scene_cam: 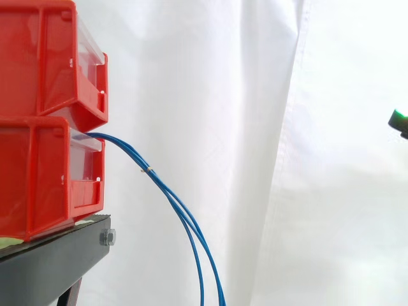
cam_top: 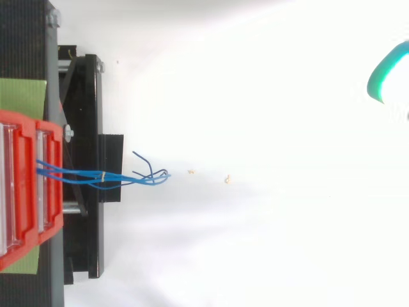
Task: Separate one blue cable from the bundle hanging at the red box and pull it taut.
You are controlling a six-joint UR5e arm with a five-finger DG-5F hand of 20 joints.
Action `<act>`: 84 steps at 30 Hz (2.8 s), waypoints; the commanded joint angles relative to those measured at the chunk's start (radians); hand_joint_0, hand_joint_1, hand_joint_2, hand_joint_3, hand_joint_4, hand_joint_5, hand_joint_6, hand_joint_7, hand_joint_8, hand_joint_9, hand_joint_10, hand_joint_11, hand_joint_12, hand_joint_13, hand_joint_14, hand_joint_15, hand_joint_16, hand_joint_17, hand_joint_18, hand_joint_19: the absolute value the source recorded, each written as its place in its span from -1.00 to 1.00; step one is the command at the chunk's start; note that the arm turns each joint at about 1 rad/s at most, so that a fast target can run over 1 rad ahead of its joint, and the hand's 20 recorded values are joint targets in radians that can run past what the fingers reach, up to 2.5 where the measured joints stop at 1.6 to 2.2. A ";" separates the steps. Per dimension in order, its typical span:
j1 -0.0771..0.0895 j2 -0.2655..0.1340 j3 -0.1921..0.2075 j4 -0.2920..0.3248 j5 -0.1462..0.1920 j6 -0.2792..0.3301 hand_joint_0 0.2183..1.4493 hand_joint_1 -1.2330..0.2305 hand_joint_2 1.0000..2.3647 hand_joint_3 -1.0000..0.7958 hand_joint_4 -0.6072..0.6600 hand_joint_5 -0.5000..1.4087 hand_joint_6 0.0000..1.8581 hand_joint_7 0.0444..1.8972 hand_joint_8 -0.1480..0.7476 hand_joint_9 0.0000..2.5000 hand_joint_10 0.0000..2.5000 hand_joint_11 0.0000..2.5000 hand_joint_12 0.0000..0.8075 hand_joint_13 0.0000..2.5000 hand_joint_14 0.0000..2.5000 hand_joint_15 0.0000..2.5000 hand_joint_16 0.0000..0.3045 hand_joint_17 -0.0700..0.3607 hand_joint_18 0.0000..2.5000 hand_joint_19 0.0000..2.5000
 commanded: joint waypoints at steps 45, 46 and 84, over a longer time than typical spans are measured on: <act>0.051 -0.434 0.215 0.434 0.119 -0.086 -0.39 -0.17 -1.00 -0.44 0.52 -0.67 -0.46 -0.25 0.15 -0.43 -1.00 -0.93 -0.07 -0.39 -0.99 -0.78 -0.70 -0.20 -0.43 -0.67; 0.051 -0.438 0.222 0.429 0.119 -0.088 -0.39 -0.17 -1.00 -0.44 0.52 -0.67 -0.46 -0.25 0.15 -0.43 -1.00 -0.92 -0.06 -0.39 -0.99 -0.78 -0.70 -0.20 -0.42 -0.67; 0.045 -0.524 0.291 0.352 0.044 -0.025 -0.39 -0.17 -1.00 -0.44 0.52 -0.67 -0.46 -0.25 0.15 -0.43 -1.00 -0.92 -0.07 -0.39 -0.99 -0.78 -0.71 -0.21 -0.43 -0.68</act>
